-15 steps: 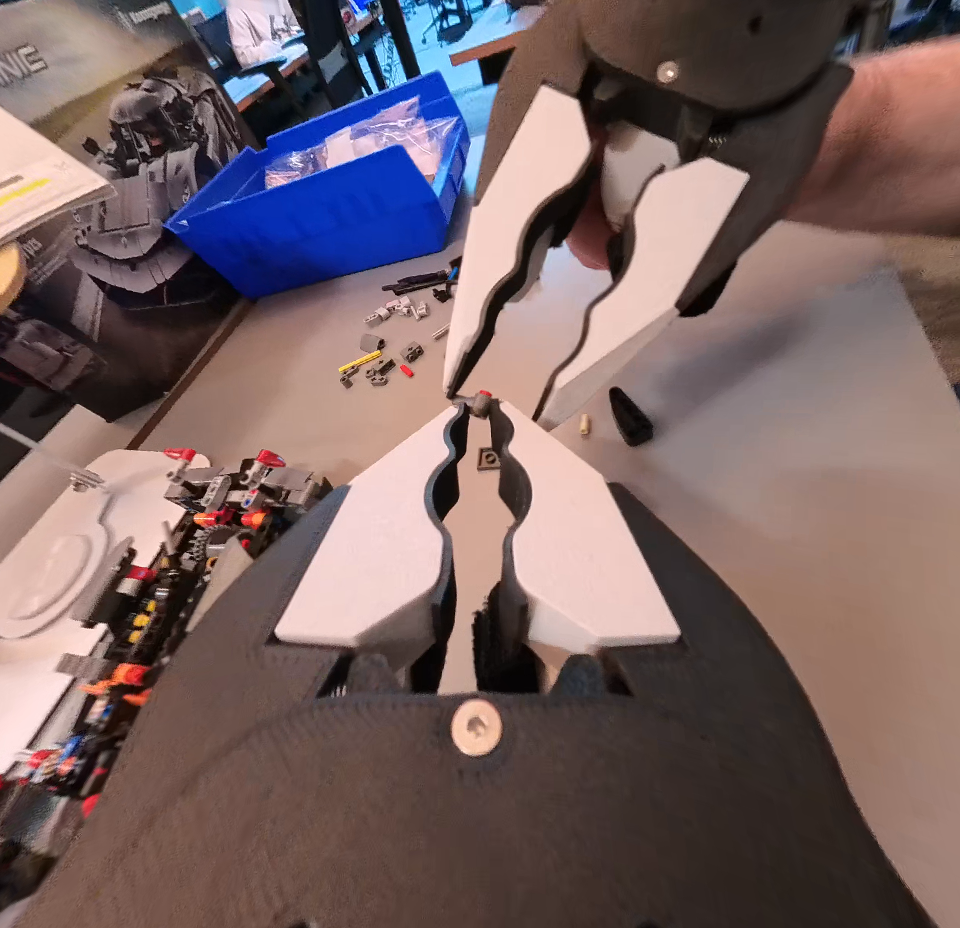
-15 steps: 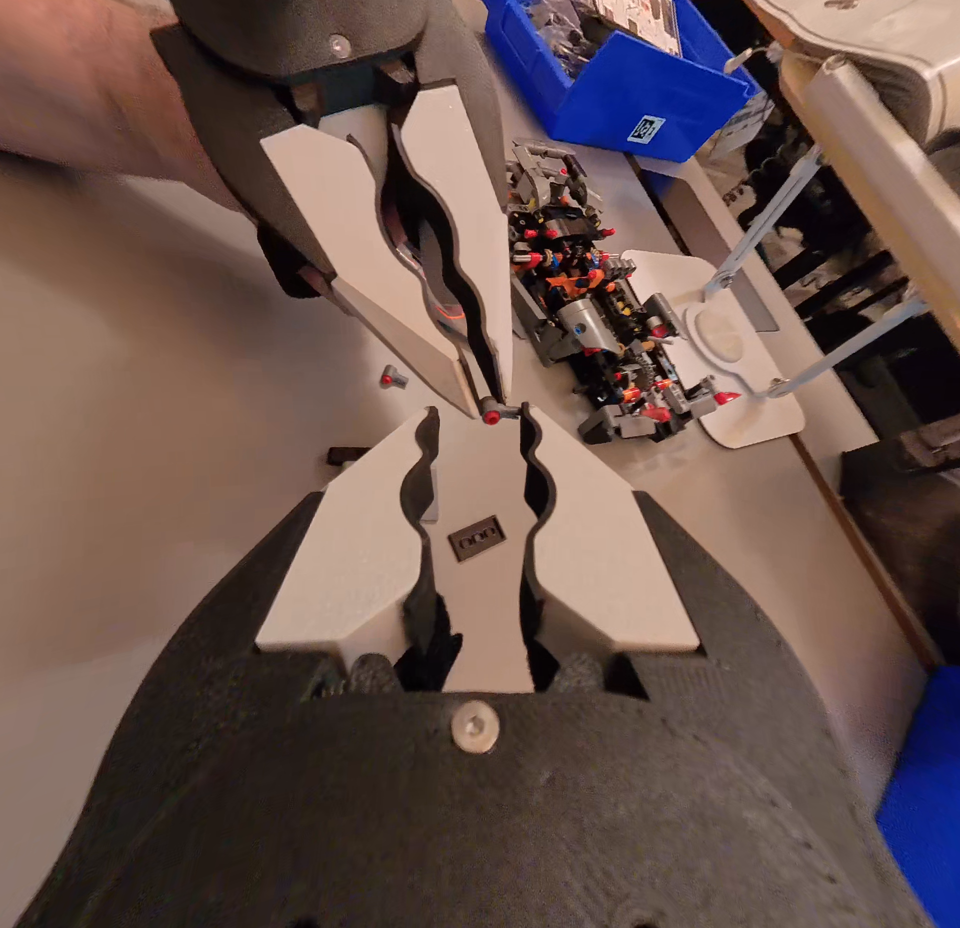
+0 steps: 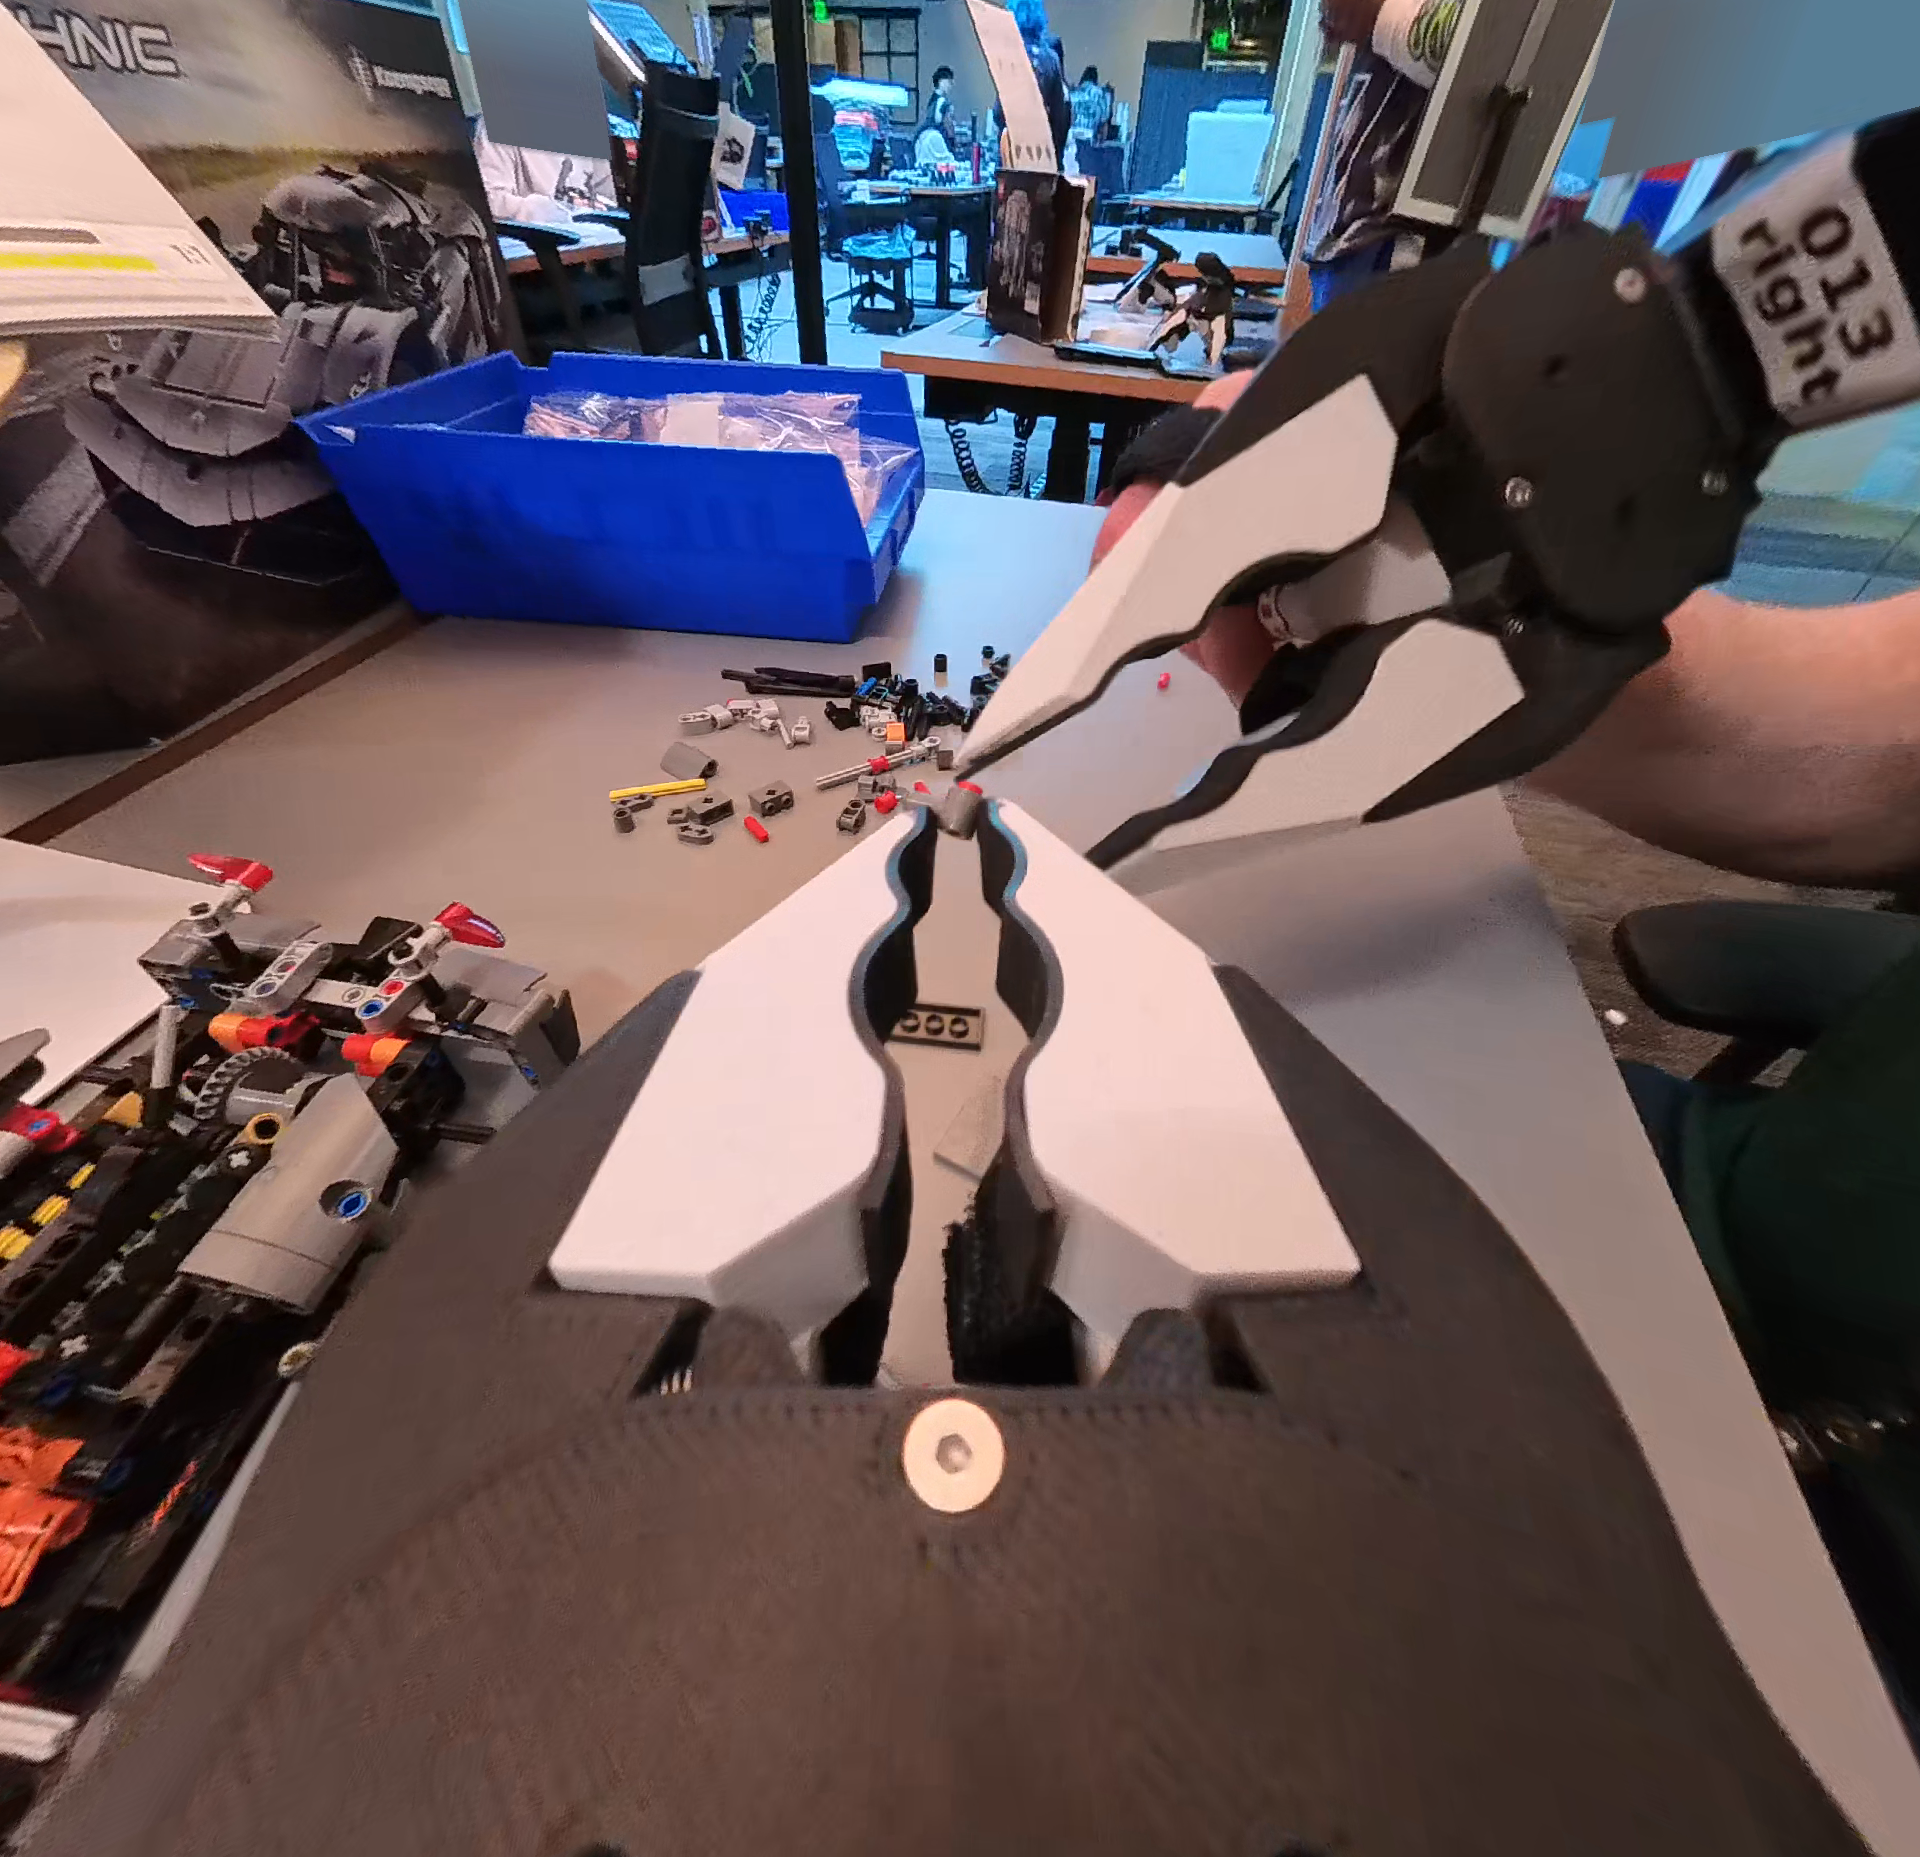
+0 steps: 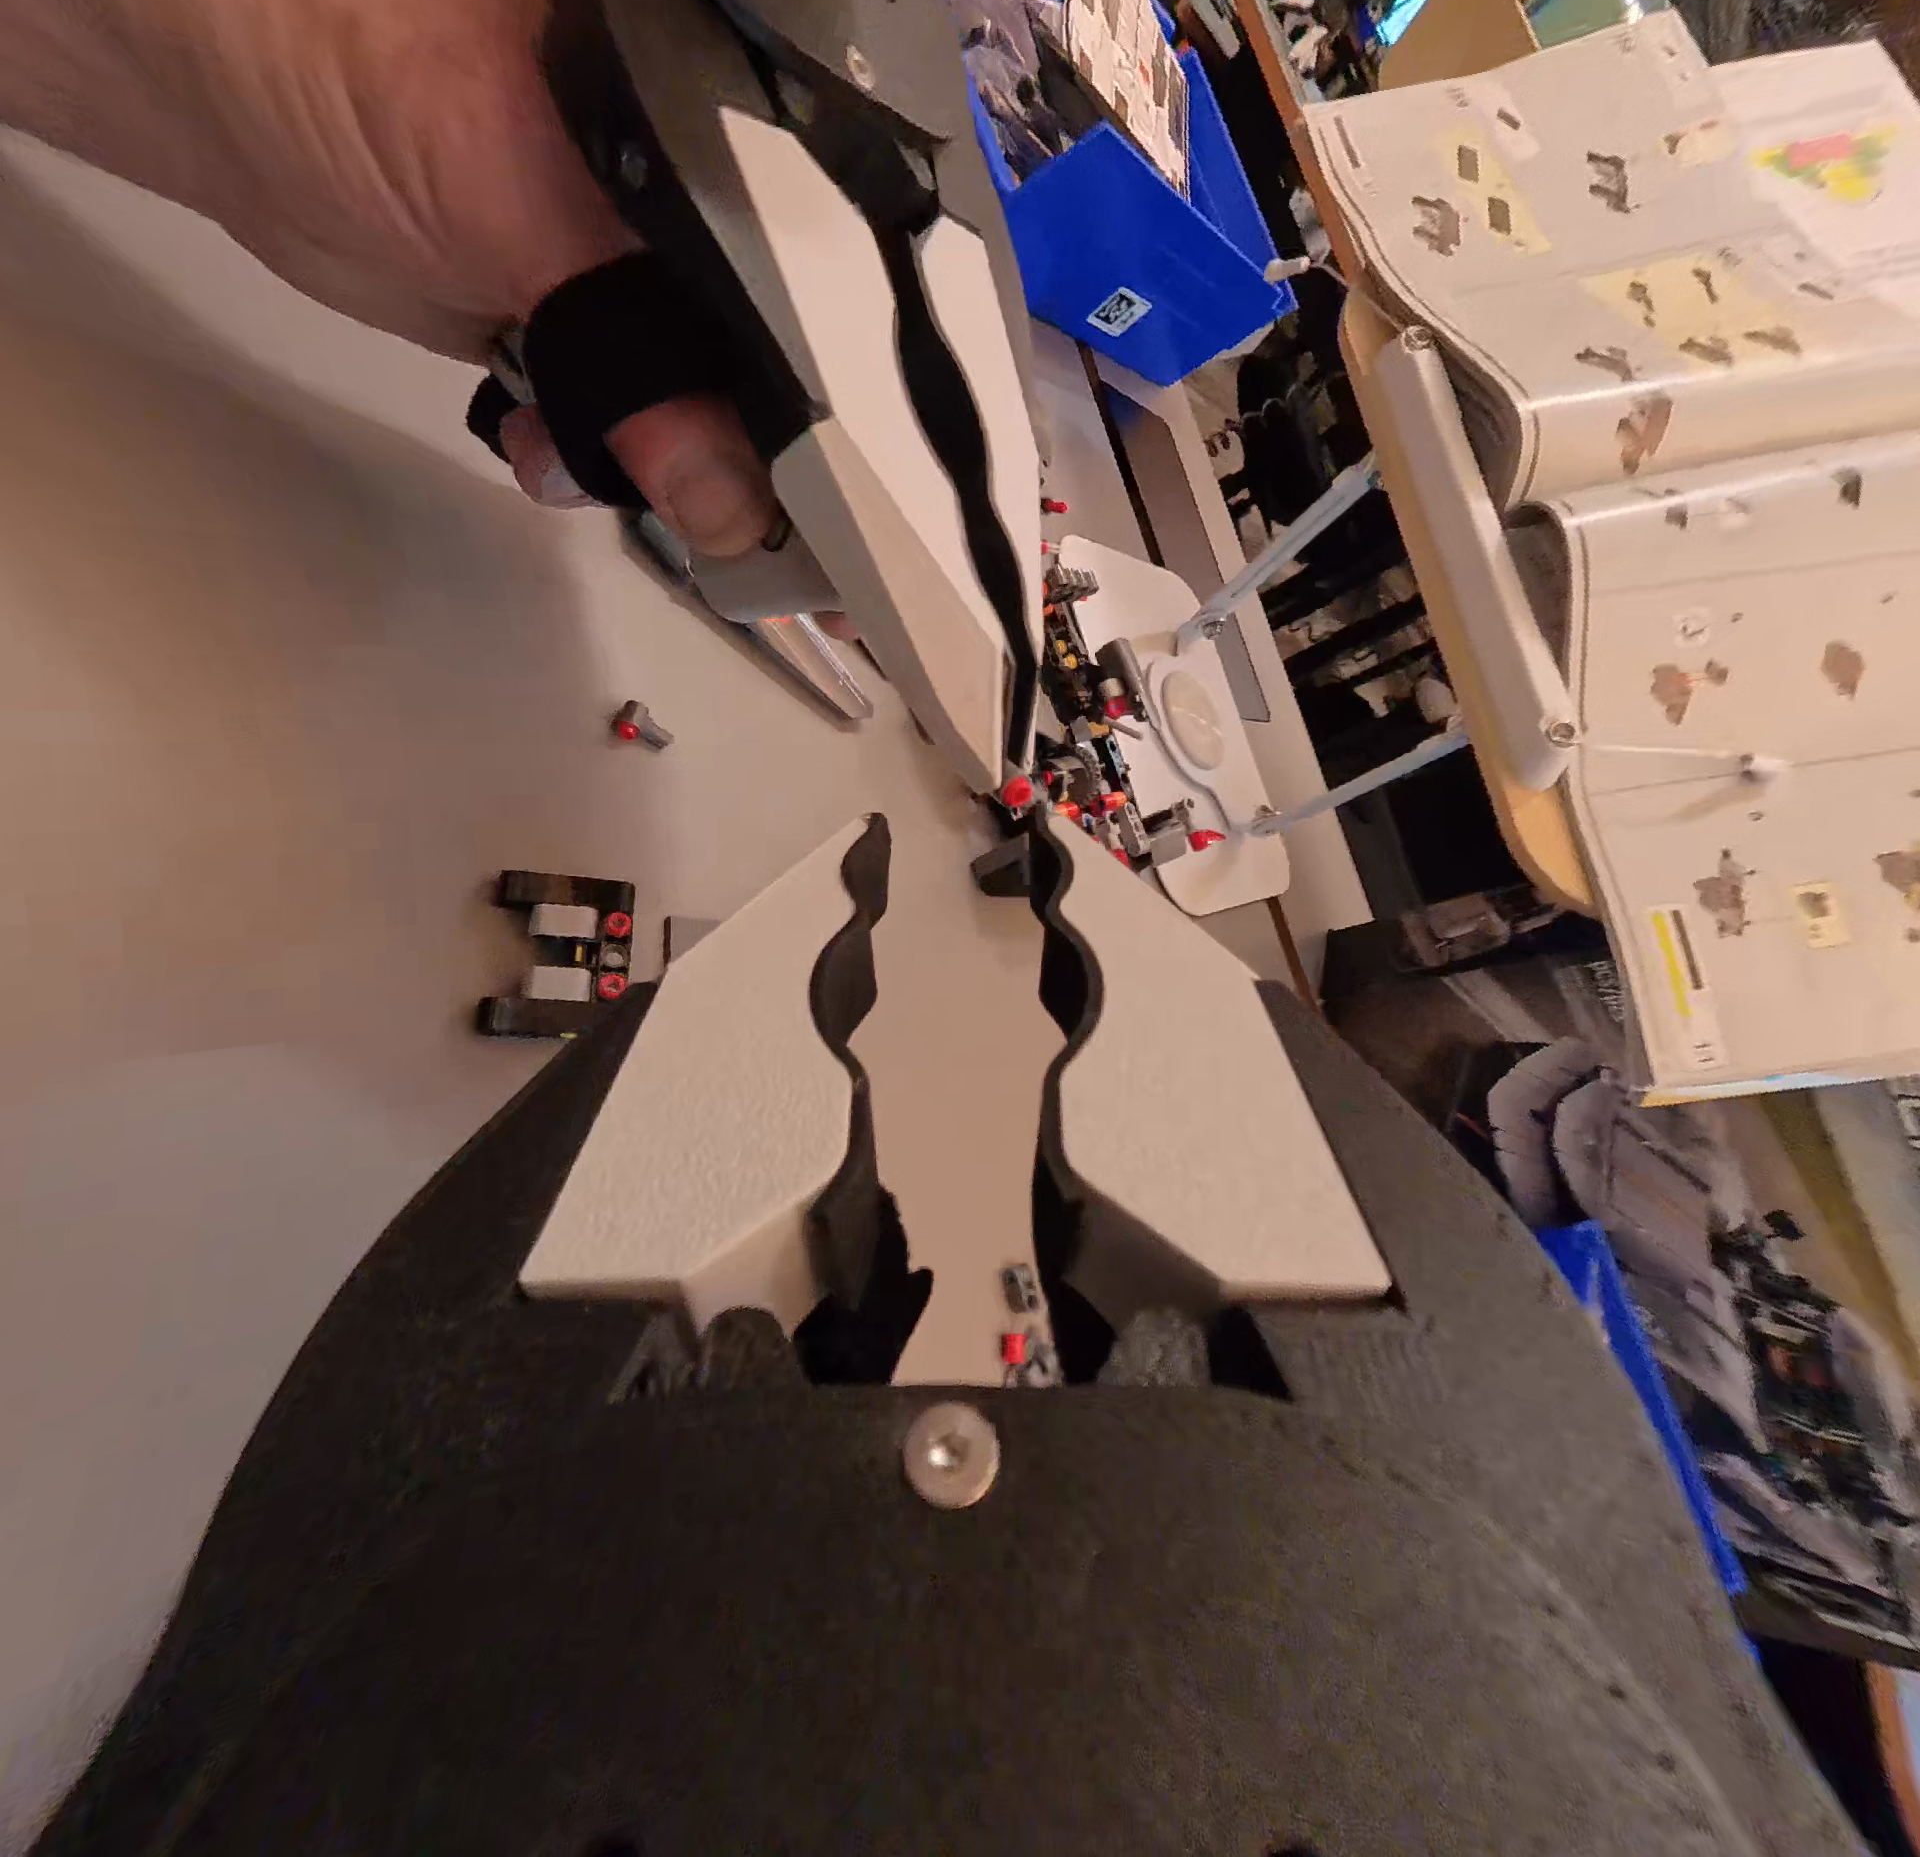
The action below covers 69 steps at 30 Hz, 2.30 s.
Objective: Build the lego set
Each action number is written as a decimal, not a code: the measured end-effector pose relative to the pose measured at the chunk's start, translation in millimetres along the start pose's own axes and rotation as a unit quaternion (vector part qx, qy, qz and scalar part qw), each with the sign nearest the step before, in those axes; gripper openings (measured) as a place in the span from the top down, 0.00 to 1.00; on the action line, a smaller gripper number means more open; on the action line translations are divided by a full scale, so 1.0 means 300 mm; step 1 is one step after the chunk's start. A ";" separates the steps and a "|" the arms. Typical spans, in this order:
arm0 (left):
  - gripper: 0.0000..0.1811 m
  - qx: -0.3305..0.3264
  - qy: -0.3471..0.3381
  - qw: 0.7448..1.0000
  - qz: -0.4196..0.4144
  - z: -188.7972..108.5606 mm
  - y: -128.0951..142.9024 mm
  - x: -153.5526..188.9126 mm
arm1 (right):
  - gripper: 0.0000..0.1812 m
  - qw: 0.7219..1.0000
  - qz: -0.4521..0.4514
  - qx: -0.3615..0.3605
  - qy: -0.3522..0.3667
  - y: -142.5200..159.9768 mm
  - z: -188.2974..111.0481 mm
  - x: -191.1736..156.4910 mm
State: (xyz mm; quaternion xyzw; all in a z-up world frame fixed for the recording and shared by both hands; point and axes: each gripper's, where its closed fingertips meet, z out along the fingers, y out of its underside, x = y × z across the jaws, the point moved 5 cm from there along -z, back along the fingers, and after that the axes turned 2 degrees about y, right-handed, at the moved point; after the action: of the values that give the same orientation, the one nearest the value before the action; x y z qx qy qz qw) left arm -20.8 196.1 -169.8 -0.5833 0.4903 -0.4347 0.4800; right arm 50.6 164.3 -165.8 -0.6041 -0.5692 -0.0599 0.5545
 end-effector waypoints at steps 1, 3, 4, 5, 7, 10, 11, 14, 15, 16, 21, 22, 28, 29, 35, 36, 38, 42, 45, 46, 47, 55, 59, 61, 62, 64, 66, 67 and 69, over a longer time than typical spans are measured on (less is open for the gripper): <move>0.96 0.002 0.003 1.000 -0.007 0.001 0.000 0.000 | 0.86 1.000 -0.014 -0.006 0.009 -0.003 0.001 0.000; 0.96 0.005 0.011 1.000 -0.017 0.002 0.001 0.002 | 0.86 0.999 -0.031 -0.001 0.020 -0.018 0.001 0.000; 0.96 0.011 0.017 0.999 -0.025 0.001 -0.003 0.003 | 0.87 0.999 -0.038 -0.007 0.025 -0.019 0.004 0.002; 0.96 0.016 0.023 0.999 -0.034 0.001 -0.005 0.005 | 0.88 0.998 -0.048 -0.014 0.033 -0.018 0.010 0.004; 0.96 0.012 0.025 0.999 -0.043 0.003 -0.002 0.004 | 0.90 0.997 -0.057 -0.020 0.040 -0.016 0.019 0.006; 0.96 0.002 0.037 0.998 -0.053 0.009 0.004 0.009 | 0.95 0.996 -0.072 -0.027 0.046 -0.010 0.025 0.008; 0.96 -0.001 0.041 0.997 -0.058 0.010 0.007 0.009 | 0.95 0.996 -0.075 -0.028 0.043 -0.008 0.025 0.006; 0.96 0.003 0.050 0.996 -0.067 0.012 0.004 0.013 | 0.96 0.997 -0.066 -0.024 0.035 -0.006 0.019 0.007; 0.96 0.006 0.048 0.997 -0.062 0.012 0.001 0.015 | 0.96 0.998 -0.048 -0.021 0.029 -0.006 0.016 0.009; 0.96 0.013 0.047 0.997 -0.056 0.009 -0.006 0.018 | 0.96 1.000 -0.012 -0.010 0.019 -0.007 0.012 0.015; 0.90 0.050 0.021 0.998 -0.010 -0.013 -0.050 0.023 | 0.96 0.940 0.314 0.112 -0.069 -0.005 -0.025 0.077; 0.89 0.050 0.012 0.999 0.005 -0.012 -0.053 0.028 | 0.96 0.913 0.375 0.136 -0.087 0.003 -0.030 0.086; 0.88 0.013 -0.065 0.989 0.133 0.013 -0.052 0.060 | 0.96 0.757 0.588 0.234 -0.162 0.050 -0.051 0.099; 0.88 0.005 -0.079 0.985 0.153 0.019 -0.049 0.065 | 0.96 0.739 0.604 0.243 -0.173 0.050 -0.051 0.092; 0.89 -0.009 -0.139 0.955 0.261 0.032 -0.051 0.107 | 0.97 0.674 0.659 0.265 -0.204 0.033 -0.046 0.052; 0.90 -0.013 -0.144 0.951 0.273 0.036 -0.050 0.113 | 0.97 0.666 0.664 0.266 -0.210 0.026 -0.046 0.043; 0.92 -0.022 -0.161 0.942 0.295 0.037 -0.050 0.122 | 0.97 0.656 0.673 0.269 -0.213 0.012 -0.049 0.029; 0.93 -0.036 -0.171 0.932 0.317 0.034 -0.051 0.139 | 0.96 0.645 0.687 0.273 -0.194 0.003 -0.063 0.013; 0.93 -0.041 -0.160 0.936 0.311 0.039 -0.044 0.147 | 0.96 0.654 0.687 0.264 -0.173 0.004 -0.073 0.001; 0.93 -0.045 -0.157 0.936 0.311 0.043 -0.039 0.147 | 0.96 0.661 0.686 0.256 -0.165 0.008 -0.075 -0.004; 0.94 -0.046 -0.155 0.936 0.313 0.047 -0.034 0.151 | 0.96 0.669 0.683 0.249 -0.157 0.010 -0.077 -0.007; 0.96 -0.059 -0.135 0.936 0.318 0.065 -0.009 0.169 | 0.96 0.729 0.648 0.191 -0.116 0.023 -0.104 -0.034; 0.96 -0.061 -0.120 0.940 0.314 0.071 0.003 0.175 | 0.96 0.727 0.651 0.181 -0.118 0.033 -0.110 -0.045; 0.96 -0.057 -0.110 0.944 0.306 0.069 0.004 0.178 | 0.96 0.725 0.653 0.184 -0.119 0.032 -0.113 -0.050; 0.96 -0.056 -0.109 0.944 0.307 0.069 0.005 0.179 | 0.96 0.724 0.654 0.184 -0.118 0.031 -0.114 -0.052; 0.96 -0.050 -0.104 0.945 0.306 0.069 0.003 0.184 | 0.96 0.722 0.655 0.189 -0.118 0.030 -0.120 -0.055; 0.96 -0.039 -0.098 0.947 0.303 0.074 -0.001 0.191 | 0.96 0.716 0.660 0.197 -0.118 0.032 -0.130 -0.054; 0.96 -0.035 -0.097 0.947 0.305 0.078 -0.002 0.195 | 0.96 0.711 0.664 0.202 -0.118 0.034 -0.136 -0.054; 0.95 -0.027 -0.098 0.945 0.311 0.083 -0.005 0.203 | 0.96 0.687 0.681 0.221 -0.124 0.040 -0.149 -0.056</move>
State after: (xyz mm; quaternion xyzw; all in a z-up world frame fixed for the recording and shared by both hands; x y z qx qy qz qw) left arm 12.4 139.2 -170.1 -0.4546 0.6095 -0.1913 0.6206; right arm 78.7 124.0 -167.7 -0.6877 -0.0616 0.5369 0.4847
